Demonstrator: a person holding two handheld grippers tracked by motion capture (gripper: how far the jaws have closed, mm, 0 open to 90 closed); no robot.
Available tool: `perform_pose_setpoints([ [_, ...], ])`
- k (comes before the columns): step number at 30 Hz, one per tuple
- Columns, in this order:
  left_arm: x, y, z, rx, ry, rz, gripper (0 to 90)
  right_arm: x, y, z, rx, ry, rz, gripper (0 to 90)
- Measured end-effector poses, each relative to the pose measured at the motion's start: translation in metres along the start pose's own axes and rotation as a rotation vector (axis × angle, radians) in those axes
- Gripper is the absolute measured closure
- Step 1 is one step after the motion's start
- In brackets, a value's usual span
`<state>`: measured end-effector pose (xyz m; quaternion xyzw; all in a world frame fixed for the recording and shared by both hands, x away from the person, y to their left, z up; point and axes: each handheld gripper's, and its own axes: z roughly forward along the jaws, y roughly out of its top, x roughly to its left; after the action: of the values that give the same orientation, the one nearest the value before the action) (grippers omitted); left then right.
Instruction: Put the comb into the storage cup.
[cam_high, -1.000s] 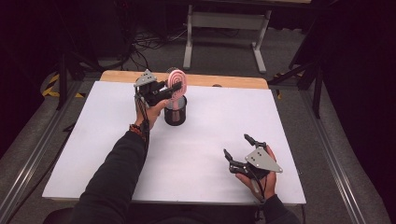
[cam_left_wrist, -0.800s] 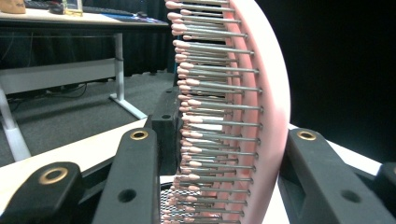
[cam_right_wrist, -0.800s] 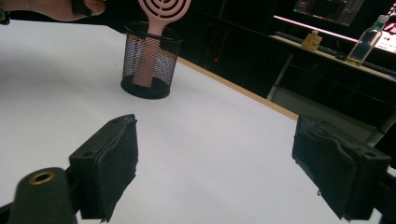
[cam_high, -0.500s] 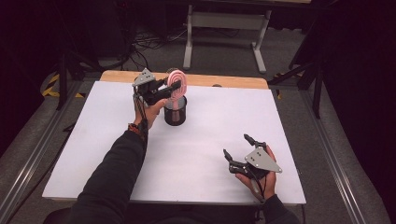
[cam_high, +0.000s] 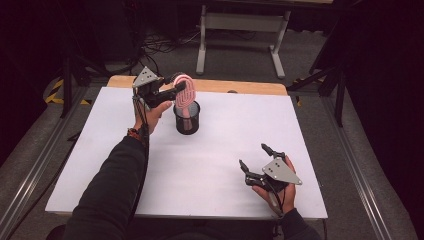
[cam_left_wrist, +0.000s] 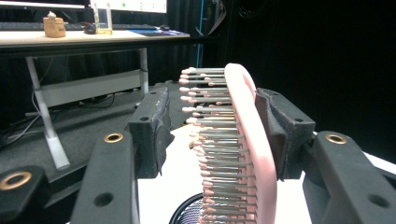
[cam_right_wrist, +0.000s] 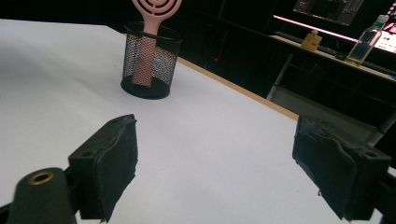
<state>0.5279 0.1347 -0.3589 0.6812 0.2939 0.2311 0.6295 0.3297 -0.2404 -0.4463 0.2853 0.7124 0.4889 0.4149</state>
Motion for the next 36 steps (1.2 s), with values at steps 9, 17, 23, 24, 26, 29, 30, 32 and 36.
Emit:
perform_pose_setpoints([
  [9,0.006,-0.002,0.001,0.037,0.036,0.002,39.8,0.0,-0.001,0.001,0.01,0.006,0.0,14.7],
  [17,0.011,-0.002,-0.003,0.038,0.067,-0.008,34.1,-0.001,-0.001,0.001,0.012,0.008,0.002,14.7],
  [23,0.013,-0.003,-0.004,0.04,0.071,-0.007,33.2,0.0,-0.001,0.001,0.015,0.003,0.0,14.5],
  [24,0.013,-0.003,-0.004,0.04,0.074,-0.005,33.1,0.0,-0.001,0.001,0.013,0.0,0.002,14.5],
  [26,0.013,-0.002,-0.005,0.04,0.073,0.0,32.5,-0.001,-0.001,0.001,0.013,0.0,0.003,14.5],
  [29,0.012,0.0,-0.005,0.048,0.077,0.021,32.3,-0.001,-0.001,0.0,0.011,0.0,0.008,14.2],
  [30,0.011,0.0,-0.005,0.055,0.078,0.024,32.0,-0.001,-0.001,0.0,0.011,0.002,0.007,14.1],
  [32,0.011,0.001,-0.005,0.063,0.076,0.042,32.5,-0.001,-0.001,0.0,0.01,0.003,0.008,14.2],
  [36,0.01,0.003,-0.006,0.062,0.073,0.063,32.4,-0.002,-0.002,0.0,0.01,0.012,0.008,14.8],
])
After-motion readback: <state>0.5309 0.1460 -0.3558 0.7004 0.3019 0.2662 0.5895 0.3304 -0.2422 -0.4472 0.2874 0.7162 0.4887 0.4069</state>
